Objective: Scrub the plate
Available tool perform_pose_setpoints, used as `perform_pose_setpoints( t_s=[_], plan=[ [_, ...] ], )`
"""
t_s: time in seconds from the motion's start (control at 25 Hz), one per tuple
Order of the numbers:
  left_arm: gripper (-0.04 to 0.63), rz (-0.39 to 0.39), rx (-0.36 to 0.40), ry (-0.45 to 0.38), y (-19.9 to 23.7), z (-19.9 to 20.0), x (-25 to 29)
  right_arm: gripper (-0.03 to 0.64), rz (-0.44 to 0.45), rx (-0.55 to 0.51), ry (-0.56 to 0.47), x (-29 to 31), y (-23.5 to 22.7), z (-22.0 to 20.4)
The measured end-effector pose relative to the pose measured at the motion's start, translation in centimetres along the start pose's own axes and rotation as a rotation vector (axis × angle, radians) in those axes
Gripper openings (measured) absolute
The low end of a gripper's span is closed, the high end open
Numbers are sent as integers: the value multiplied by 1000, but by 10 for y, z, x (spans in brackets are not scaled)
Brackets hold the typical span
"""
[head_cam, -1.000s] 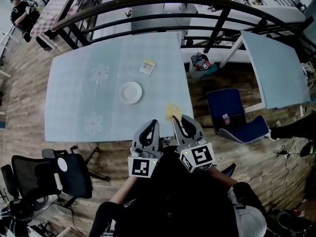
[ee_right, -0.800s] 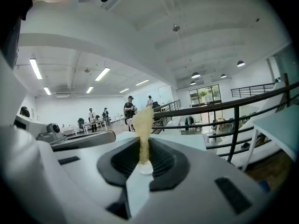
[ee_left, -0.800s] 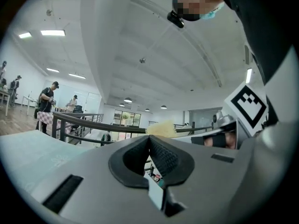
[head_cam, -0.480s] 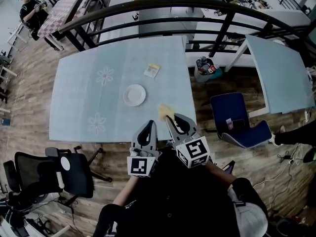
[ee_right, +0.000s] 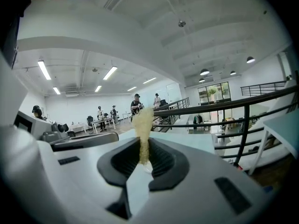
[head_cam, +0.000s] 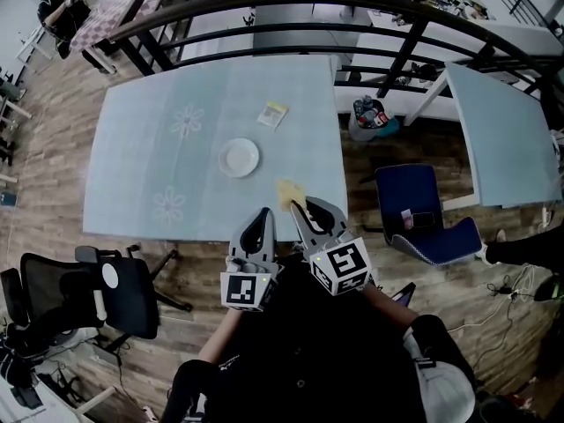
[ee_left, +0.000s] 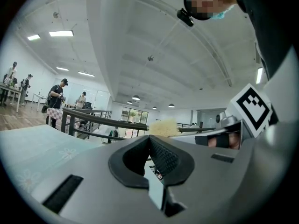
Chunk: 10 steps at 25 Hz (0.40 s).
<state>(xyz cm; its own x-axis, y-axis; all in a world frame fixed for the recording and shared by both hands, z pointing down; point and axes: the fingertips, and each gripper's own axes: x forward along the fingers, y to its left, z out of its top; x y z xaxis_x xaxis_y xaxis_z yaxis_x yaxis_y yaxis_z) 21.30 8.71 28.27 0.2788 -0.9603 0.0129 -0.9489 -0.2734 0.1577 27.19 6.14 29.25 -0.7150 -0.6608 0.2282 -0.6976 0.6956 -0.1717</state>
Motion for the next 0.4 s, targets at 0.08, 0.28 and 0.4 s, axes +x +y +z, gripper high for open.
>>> perform_pose_setpoints(
  t_s=[0.08, 0.28, 0.4],
  plan=[
    [12, 7, -12, 7, 1, 1, 0, 51, 11, -2, 7, 2, 2, 0],
    [12, 3, -27, 23, -2, 3, 1, 51, 13, 20, 21, 3, 0, -3],
    [12, 1, -25, 20, -2, 3, 0, 51, 18, 15, 29, 4, 2, -4]
  ],
)
